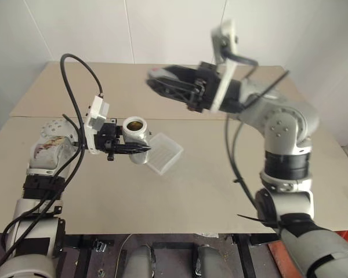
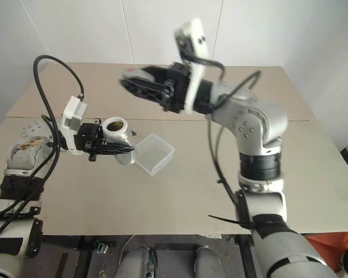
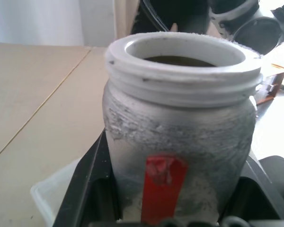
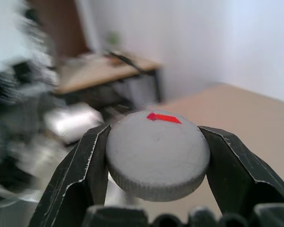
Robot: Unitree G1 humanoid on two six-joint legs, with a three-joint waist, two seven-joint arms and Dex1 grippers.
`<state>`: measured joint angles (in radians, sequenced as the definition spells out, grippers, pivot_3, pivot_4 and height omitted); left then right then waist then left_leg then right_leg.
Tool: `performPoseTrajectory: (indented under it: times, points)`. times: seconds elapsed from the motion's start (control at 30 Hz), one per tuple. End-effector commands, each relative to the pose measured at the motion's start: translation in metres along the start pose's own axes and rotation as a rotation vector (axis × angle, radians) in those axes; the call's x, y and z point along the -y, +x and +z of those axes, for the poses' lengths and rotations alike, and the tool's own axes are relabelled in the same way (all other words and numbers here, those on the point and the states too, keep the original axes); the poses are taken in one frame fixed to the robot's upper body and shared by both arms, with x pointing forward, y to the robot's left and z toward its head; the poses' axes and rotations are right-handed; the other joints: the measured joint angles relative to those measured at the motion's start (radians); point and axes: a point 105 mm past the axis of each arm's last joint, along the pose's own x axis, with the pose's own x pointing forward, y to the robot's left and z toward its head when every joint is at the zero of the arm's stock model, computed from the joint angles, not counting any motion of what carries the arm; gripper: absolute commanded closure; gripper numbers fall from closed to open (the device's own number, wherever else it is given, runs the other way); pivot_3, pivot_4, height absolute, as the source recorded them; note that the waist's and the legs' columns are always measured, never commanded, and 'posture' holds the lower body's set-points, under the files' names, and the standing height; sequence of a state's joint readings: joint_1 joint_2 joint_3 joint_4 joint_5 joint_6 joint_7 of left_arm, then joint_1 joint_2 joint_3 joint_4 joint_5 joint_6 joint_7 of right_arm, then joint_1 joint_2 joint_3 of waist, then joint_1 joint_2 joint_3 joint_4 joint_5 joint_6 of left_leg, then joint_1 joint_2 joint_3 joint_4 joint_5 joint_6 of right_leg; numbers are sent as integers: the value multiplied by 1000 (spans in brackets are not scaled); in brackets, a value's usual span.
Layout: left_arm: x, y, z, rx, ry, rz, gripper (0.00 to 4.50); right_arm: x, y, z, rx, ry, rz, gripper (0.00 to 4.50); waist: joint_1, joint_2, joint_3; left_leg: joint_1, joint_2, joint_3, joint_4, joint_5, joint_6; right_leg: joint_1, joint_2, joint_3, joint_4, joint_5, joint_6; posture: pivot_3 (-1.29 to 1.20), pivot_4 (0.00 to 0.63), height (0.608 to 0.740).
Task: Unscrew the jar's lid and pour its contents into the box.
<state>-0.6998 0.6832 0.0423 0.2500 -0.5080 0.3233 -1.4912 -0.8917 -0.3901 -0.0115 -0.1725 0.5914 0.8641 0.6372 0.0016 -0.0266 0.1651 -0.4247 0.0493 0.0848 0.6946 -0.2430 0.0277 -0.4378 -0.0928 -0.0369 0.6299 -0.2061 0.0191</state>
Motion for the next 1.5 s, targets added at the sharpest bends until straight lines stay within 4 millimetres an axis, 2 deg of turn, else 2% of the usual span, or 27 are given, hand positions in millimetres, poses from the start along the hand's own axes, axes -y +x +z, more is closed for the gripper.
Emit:
performPoseTrajectory:
  times: [0.03,0.13,0.2,0.33,0.4,0.47,0.57,0.73,0.83,0.9,0.97,1.13,1.33,1.5]
  points:
    - [-6,-12,14,22,81,103,2566,16,-25,-46,-127,-103,-144,1720,-2,0,0,0,0,1,0,0,0,-1,0,1,0,0,0,0,150,740]
    - [-9,-20,14,30,88,185,2566,28,-52,-110,-296,-140,-287,1720,-7,0,0,-1,0,1,0,0,0,-3,0,2,0,0,0,0,150,740]
    - [-11,-23,13,38,93,244,2566,32,-64,-143,-376,-124,-350,1720,-17,0,0,0,0,1,0,0,0,-2,1,2,0,0,0,0,150,740]
    - [-17,-24,11,38,108,335,2566,34,-74,-171,-421,-58,-384,420,-22,0,0,2,0,1,0,1,-2,-2,1,4,2,0,0,0,150,740]
    - [-21,-22,9,22,130,376,2566,35,-77,-178,-452,-24,-375,40,-20,0,0,3,0,1,0,1,-2,-1,1,4,2,0,0,0,150,740]
    - [-26,-19,8,-4,183,428,2566,32,-80,-171,-454,-16,-329,40,-17,0,0,4,0,1,0,1,-2,1,1,4,1,0,0,0,150,740]
    - [-43,-11,9,-101,389,570,2566,25,-82,-136,-423,-1,-203,40,-10,0,0,3,0,1,0,1,-1,0,1,3,0,0,0,0,150,740]
    - [-68,-2,12,-365,1031,655,2566,-11,-81,-77,-388,77,105,40,9,0,0,3,0,1,0,1,-1,0,1,2,-1,1,-1,0,150,740]
    - [-72,15,12,-499,1513,507,2566,-30,-77,-61,-417,91,250,40,11,-1,0,3,0,1,-1,1,-1,0,1,1,-1,1,-1,0,150,740]
    - [-78,27,2,-582,1858,353,2566,-40,-72,-52,-428,88,324,40,14,-1,0,2,0,1,-1,0,-1,0,0,1,-1,1,-1,0,150,740]
    - [-82,33,-7,-586,2071,229,2566,-44,-68,-46,-433,75,364,40,18,-1,0,1,-2,1,0,0,0,0,-1,1,-2,2,1,0,150,740]
    - [-88,59,-22,-556,2268,113,2566,-41,-58,-38,-411,59,364,40,22,-1,0,-3,-2,2,1,-1,1,-4,-2,0,0,1,2,0,150,740]
    - [-93,62,-26,-589,2319,93,2566,-40,-54,-34,-371,62,338,40,18,-1,0,-15,-1,3,2,0,0,-16,-2,0,6,2,2,0,150,740]
    - [-94,62,-21,-585,2301,133,2566,-41,-53,-36,-361,65,330,40,15,-1,1,-16,-1,3,3,0,0,-18,-2,0,8,2,2,0,150,740]
